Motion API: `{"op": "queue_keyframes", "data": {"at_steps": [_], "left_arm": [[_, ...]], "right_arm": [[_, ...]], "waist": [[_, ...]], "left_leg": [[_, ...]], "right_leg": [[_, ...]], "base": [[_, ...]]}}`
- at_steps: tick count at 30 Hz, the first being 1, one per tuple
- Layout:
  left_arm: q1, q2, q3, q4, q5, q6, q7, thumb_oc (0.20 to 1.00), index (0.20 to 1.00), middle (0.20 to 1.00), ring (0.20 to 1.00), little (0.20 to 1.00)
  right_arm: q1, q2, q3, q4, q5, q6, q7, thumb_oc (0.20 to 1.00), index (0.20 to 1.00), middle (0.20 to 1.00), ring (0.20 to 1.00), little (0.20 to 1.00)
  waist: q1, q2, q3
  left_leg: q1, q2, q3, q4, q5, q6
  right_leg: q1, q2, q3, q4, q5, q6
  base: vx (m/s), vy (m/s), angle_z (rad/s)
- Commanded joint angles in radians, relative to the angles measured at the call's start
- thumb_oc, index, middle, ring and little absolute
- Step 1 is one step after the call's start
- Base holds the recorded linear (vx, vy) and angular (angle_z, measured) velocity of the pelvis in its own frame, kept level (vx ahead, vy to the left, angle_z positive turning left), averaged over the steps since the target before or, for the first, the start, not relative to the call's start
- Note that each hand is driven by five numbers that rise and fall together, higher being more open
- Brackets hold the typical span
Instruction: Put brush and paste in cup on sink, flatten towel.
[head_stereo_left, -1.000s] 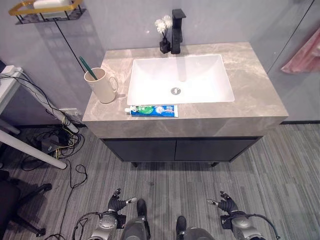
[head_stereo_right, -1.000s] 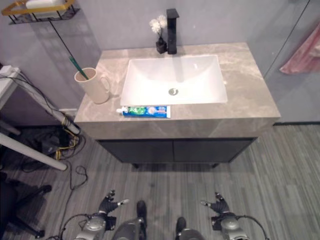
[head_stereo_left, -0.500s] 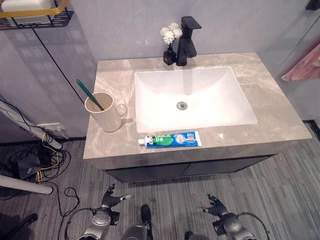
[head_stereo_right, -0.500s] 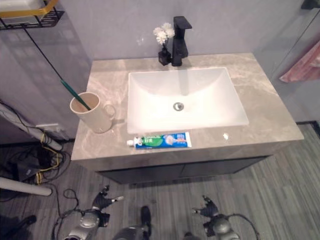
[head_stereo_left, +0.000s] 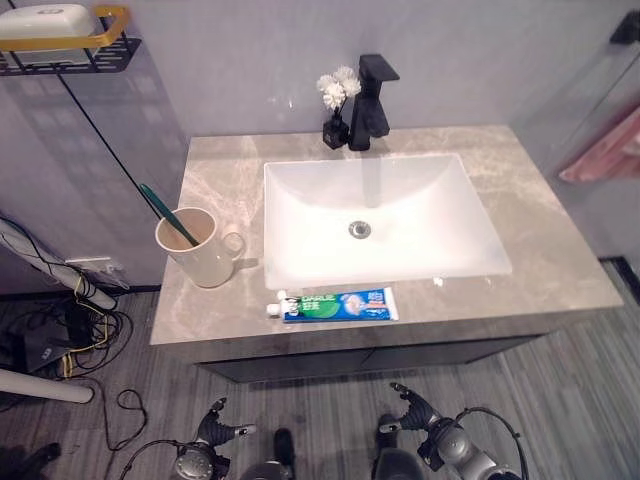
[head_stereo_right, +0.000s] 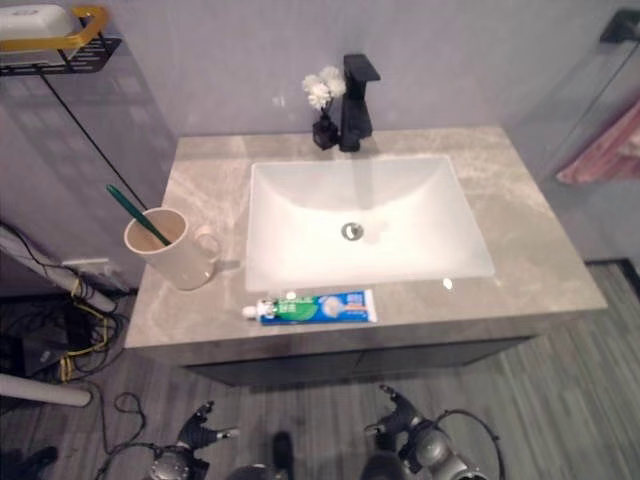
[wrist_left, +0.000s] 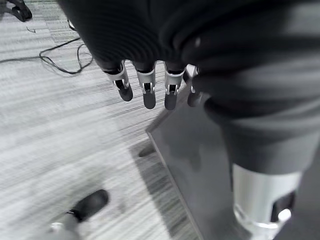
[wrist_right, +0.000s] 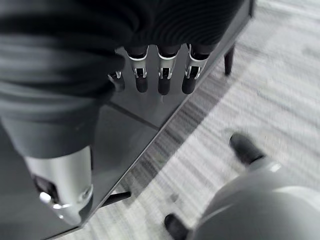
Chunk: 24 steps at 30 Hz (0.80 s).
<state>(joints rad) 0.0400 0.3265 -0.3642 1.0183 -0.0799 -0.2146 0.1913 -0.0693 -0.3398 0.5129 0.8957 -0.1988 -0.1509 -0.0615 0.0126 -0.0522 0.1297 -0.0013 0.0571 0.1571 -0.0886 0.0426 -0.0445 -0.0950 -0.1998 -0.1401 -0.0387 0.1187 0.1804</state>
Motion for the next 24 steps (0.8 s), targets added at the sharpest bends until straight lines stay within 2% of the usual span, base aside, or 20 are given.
{"op": "queue_keyframes", "data": {"at_steps": [1,3,4,6,8,11,13,14,15,16,17,18,19,22,23,24], "left_arm": [[-0.041,0.000,0.025,-0.015,0.028,-0.032,0.006,1.000,1.000,1.000,1.000,1.000],[-0.033,0.004,0.022,-0.039,0.024,-0.035,0.005,1.000,1.000,1.000,1.000,1.000],[-0.033,0.004,0.022,-0.039,0.024,-0.035,0.005,1.000,1.000,1.000,1.000,1.000],[-0.029,0.013,0.010,-0.062,0.044,-0.037,0.000,1.000,1.000,1.000,1.000,1.000],[-0.007,0.048,-0.010,-0.149,0.079,-0.045,-0.024,1.000,1.000,1.000,1.000,1.000],[0.015,0.081,-0.027,-0.213,0.096,-0.056,-0.056,1.000,1.000,1.000,1.000,1.000],[0.068,0.109,0.015,-0.300,-0.034,-0.068,-0.125,1.000,1.000,1.000,1.000,1.000],[0.119,0.203,0.004,-0.463,-0.042,-0.087,-0.189,1.000,1.000,1.000,1.000,1.000],[0.121,0.206,0.006,-0.467,-0.044,-0.084,-0.191,1.000,1.000,1.000,1.000,1.000],[0.180,0.313,0.035,-0.633,-0.107,-0.080,-0.263,1.000,1.000,1.000,1.000,1.000],[0.182,0.314,0.036,-0.635,-0.108,-0.078,-0.264,1.000,1.000,1.000,1.000,1.000],[0.215,0.448,0.045,-0.793,-0.175,-0.080,-0.363,1.000,1.000,1.000,1.000,1.000],[0.225,0.457,0.054,-0.806,-0.180,-0.073,-0.367,1.000,1.000,1.000,1.000,1.000],[0.325,0.740,0.151,-1.167,-0.459,-0.008,-0.588,1.000,1.000,1.000,1.000,1.000],[0.337,0.744,0.162,-1.175,-0.461,-0.005,-0.589,1.000,1.000,1.000,1.000,1.000],[0.361,0.826,0.217,-1.266,-0.570,0.000,-0.645,1.000,1.000,1.000,1.000,1.000]], "right_arm": [[-0.024,-0.087,0.006,-0.057,0.000,-0.026,0.011,1.000,1.000,1.000,1.000,1.000],[-0.034,-0.107,0.010,-0.046,0.006,-0.029,0.010,1.000,1.000,1.000,1.000,1.000],[-0.034,-0.107,0.010,-0.046,0.006,-0.030,0.010,1.000,1.000,1.000,1.000,1.000],[-0.036,-0.121,0.002,-0.030,0.004,-0.032,0.005,1.000,1.000,1.000,1.000,1.000],[-0.029,-0.142,-0.029,-0.011,0.026,-0.033,-0.002,1.000,1.000,1.000,1.000,1.000],[-0.030,-0.148,-0.043,0.042,0.033,-0.035,-0.006,1.000,1.000,1.000,1.000,1.000],[-0.038,-0.151,-0.038,0.112,0.016,-0.024,0.006,1.000,1.000,1.000,1.000,1.000],[-0.052,-0.141,-0.042,0.213,0.006,-0.016,0.013,1.000,1.000,1.000,1.000,1.000],[-0.053,-0.139,-0.042,0.215,0.006,-0.017,0.012,1.000,1.000,1.000,1.000,1.000],[-0.056,-0.129,-0.055,0.270,0.011,-0.012,0.028,1.000,1.000,1.000,1.000,1.000],[-0.056,-0.128,-0.055,0.270,0.011,-0.012,0.028,1.000,1.000,1.000,1.000,1.000],[-0.045,-0.116,-0.068,0.322,0.013,-0.003,0.050,1.000,1.000,1.000,1.000,1.000],[-0.044,-0.111,-0.067,0.323,0.013,-0.003,0.049,1.000,1.000,1.000,1.000,1.000],[-0.013,-0.093,-0.068,0.414,-0.044,0.030,0.093,1.000,1.000,1.000,1.000,1.000],[-0.014,-0.089,-0.066,0.414,-0.044,0.030,0.092,1.000,1.000,1.000,1.000,1.000],[0.006,-0.083,-0.077,0.421,-0.042,0.031,0.108,1.000,1.000,1.000,1.000,1.000]], "waist": [[-0.002,0.026,-0.003],[0.008,0.041,-0.003],[0.005,0.043,-0.004],[0.008,0.052,-0.007],[0.012,0.066,-0.008],[0.015,0.079,-0.010],[0.025,0.098,-0.020],[0.037,0.113,-0.027],[0.036,0.112,-0.028],[0.044,0.121,-0.043],[0.044,0.120,-0.043],[0.045,0.133,-0.055],[0.045,0.128,-0.055],[0.048,0.139,-0.080],[0.046,0.136,-0.083],[0.047,0.138,-0.093]], "left_leg": [[-0.064,0.096,-0.083,0.007,0.078,-0.054],[-0.100,0.128,-0.117,0.001,0.123,-0.090],[-0.102,0.129,-0.120,0.001,0.124,-0.091],[-0.135,0.142,-0.131,0.001,0.151,-0.115],[-0.162,0.152,-0.129,0.001,0.176,-0.127],[-0.163,0.154,-0.118,0.001,0.180,-0.129],[-0.150,0.149,-0.123,0.001,0.173,-0.125],[-0.128,0.141,-0.126,0.001,0.159,-0.123],[-0.130,0.141,-0.127,0.001,0.162,-0.122],[-0.112,0.134,-0.123,0.001,0.151,-0.117],[-0.111,0.134,-0.122,0.001,0.151,-0.117],[-0.095,0.130,-0.116,0.001,0.139,-0.114],[-0.092,0.130,-0.114,0.001,0.138,-0.114],[-0.051,0.119,-0.104,0.001,0.109,-0.106],[-0.055,0.119,-0.104,0.001,0.111,-0.105],[-0.050,0.118,-0.098,0.001,0.107,-0.106]], "right_leg": [[-0.016,0.027,-0.007,0.093,-0.034,-0.011],[0.005,0.062,-0.056,0.068,-0.058,-0.028],[0.005,0.063,-0.059,0.067,-0.058,-0.029],[0.010,0.070,-0.094,0.062,-0.066,-0.036],[0.021,0.068,-0.129,0.053,-0.075,-0.040],[0.036,0.065,-0.143,0.040,-0.073,-0.041],[0.057,0.062,-0.143,0.021,-0.067,-0.040],[0.083,0.055,-0.137,0.008,-0.067,-0.037],[0.081,0.055,-0.137,0.006,-0.064,-0.037],[0.095,0.048,-0.127,0.003,-0.061,-0.035],[0.096,0.047,-0.127,0.003,-0.061,-0.035],[0.109,0.041,-0.125,0.001,-0.059,-0.032],[0.111,0.041,-0.123,0.000,-0.059,-0.032],[0.143,0.026,-0.116,-0.015,-0.052,-0.019],[0.140,0.026,-0.116,-0.017,-0.049,-0.019],[0.141,0.023,-0.111,-0.020,-0.042,-0.016]], "base": [[0.03,-0.265,0.12],[-0.02,-0.273,0.28],[-0.04,-0.194,0.51],[-0.04,-0.127,0.56],[-0.05,-0.123,0.51],[-0.01,-0.027,0.44],[0.04,0.033,0.07],[0.04,0.051,0.01],[0.07,0.081,0.01],[0.04,0.042,0.02],[0.08,0.078,-0.01],[0.04,0.039,0.03],[0.06,0.061,0.01],[0.07,0.051,0.01],[0.04,0.032,-0.06],[0.02,0.027,-0.05]]}}
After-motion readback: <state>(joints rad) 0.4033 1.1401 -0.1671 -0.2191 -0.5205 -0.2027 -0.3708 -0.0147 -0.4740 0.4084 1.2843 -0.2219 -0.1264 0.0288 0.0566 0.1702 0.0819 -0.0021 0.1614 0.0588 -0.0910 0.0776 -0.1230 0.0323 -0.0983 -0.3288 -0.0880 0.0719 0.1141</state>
